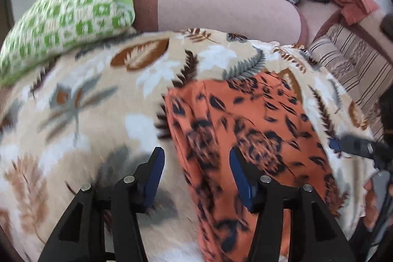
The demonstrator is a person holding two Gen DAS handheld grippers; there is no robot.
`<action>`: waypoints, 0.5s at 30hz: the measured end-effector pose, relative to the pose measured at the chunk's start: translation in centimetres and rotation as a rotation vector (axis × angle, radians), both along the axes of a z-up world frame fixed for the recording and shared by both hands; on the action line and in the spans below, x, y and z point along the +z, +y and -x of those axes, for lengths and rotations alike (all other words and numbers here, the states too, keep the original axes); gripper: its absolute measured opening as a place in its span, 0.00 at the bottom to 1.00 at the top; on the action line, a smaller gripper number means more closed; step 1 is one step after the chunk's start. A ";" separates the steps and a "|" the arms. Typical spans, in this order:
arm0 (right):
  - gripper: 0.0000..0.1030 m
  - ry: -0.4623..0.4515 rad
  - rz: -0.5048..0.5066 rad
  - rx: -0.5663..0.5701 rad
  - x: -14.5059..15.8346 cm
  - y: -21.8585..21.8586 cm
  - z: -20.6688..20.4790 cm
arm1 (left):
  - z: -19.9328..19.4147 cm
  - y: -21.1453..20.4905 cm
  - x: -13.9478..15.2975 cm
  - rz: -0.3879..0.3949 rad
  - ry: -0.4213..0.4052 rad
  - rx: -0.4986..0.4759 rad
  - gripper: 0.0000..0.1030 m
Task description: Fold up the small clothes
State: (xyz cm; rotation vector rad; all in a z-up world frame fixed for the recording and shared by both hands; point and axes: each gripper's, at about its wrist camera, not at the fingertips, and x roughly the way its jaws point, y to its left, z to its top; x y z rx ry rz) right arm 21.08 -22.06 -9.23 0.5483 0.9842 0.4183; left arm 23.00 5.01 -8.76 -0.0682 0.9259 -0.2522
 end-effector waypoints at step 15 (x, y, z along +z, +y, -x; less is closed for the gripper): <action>0.99 0.006 -0.154 0.010 -0.1 -0.7 -7.6 | 0.2 -1.0 -3.9 -0.028 0.092 0.025 0.63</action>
